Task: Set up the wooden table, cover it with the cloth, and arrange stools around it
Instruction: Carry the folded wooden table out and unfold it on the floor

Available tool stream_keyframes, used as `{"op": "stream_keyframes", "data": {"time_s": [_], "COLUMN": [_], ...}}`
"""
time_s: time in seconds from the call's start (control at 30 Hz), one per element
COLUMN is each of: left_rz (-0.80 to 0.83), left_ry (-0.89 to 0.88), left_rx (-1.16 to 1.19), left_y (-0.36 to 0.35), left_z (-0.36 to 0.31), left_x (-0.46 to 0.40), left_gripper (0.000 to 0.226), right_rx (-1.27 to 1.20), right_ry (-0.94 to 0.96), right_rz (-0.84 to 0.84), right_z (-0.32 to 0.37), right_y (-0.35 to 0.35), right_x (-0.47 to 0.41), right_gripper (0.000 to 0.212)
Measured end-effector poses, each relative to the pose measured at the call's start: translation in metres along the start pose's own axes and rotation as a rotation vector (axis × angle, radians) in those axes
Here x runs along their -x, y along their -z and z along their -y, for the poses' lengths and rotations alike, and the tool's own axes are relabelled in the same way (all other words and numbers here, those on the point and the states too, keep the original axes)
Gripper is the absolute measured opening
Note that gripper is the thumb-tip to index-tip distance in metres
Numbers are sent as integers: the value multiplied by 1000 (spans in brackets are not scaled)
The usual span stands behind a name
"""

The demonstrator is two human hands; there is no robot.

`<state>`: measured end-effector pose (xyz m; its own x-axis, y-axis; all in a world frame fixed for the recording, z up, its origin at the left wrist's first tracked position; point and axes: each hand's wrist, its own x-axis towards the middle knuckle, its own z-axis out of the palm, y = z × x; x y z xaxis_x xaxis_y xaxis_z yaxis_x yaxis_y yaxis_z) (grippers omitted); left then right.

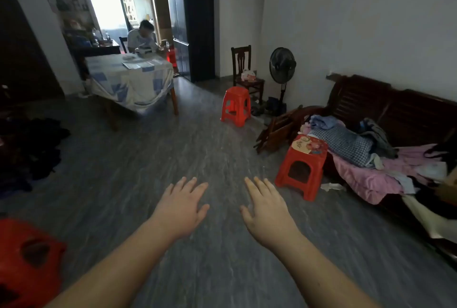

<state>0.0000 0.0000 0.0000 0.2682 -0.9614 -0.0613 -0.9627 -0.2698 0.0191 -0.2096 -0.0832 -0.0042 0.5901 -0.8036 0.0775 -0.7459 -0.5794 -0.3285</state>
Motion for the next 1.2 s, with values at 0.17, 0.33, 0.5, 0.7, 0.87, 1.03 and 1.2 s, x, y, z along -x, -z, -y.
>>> {"op": "stream_keyframes", "data": {"time_s": [0.17, 0.33, 0.5, 0.7, 0.87, 1.03, 1.2], "left_rz": [-3, 20, 34, 62, 146, 160, 173], "left_ry": [-14, -27, -30, -36, -82, -163, -224], "left_rx": [-9, 7, 38, 72, 57, 46, 30], "left_y": [-6, -13, -11, -12, -19, -20, -24], "left_z": [9, 32, 72, 126, 138, 120, 87], "left_x": [-39, -98, -182, -294, -378, -467, -574], "left_gripper": [65, 64, 65, 66, 65, 66, 66], "right_rx": [0, 29, 67, 102, 87, 69, 42], "right_ry": [-13, -53, -78, -112, -161, -230, -281], "right_rz": [13, 51, 73, 102, 120, 111, 92], "right_z": [-6, -11, -8, -3, -21, -65, -130], "right_y": [-7, -22, -38, -51, -61, -65, -66], "right_x": [-40, -102, -192, -314, -385, -446, -516], "right_gripper": [72, 72, 72, 72, 72, 71, 70]}}
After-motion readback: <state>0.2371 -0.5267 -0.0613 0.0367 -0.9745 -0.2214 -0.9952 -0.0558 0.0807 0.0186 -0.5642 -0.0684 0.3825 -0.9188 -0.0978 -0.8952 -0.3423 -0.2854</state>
